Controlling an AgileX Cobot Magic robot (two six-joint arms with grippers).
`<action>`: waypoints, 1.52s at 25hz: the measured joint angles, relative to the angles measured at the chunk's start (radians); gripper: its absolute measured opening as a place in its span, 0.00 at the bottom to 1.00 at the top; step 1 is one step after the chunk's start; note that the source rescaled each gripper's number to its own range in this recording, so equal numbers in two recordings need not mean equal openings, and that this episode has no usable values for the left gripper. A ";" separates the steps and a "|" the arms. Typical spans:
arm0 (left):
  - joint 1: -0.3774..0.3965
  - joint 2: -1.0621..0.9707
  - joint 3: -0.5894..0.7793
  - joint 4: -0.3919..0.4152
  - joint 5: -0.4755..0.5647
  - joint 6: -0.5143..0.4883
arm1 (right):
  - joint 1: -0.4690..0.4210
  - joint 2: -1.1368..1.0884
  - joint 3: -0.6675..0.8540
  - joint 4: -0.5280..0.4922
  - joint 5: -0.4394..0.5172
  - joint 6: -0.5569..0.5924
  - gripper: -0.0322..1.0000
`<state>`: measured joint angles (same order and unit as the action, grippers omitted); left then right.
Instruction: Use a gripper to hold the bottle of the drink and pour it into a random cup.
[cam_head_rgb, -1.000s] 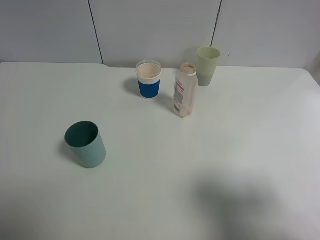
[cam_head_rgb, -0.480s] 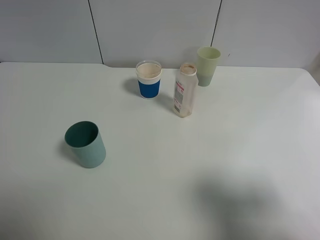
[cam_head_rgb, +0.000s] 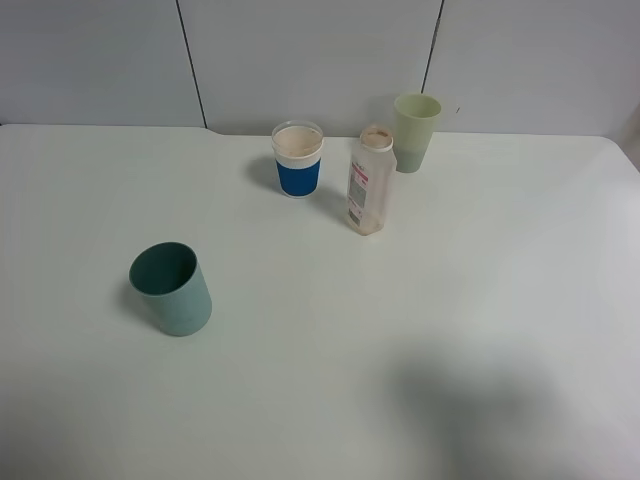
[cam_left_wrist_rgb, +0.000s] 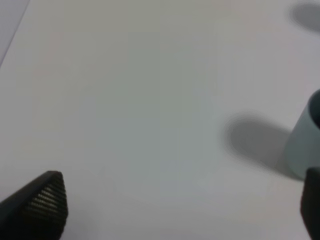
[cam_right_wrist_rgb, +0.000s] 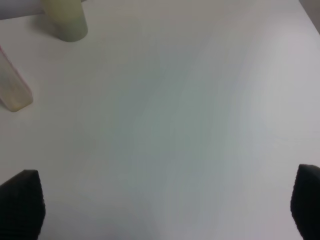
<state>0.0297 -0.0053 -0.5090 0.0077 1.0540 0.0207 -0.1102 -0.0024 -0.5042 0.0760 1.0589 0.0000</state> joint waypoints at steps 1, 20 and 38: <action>0.000 0.000 0.000 0.000 0.000 0.000 | 0.000 0.000 0.000 0.000 0.000 0.000 1.00; 0.000 0.000 0.000 0.000 0.000 0.000 | 0.000 0.000 0.000 0.000 0.000 0.000 1.00; 0.000 0.000 0.000 0.000 0.000 0.000 | 0.000 0.000 0.000 0.000 0.000 0.000 1.00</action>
<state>0.0297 -0.0053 -0.5090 0.0077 1.0540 0.0207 -0.1102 -0.0024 -0.5042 0.0760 1.0589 0.0000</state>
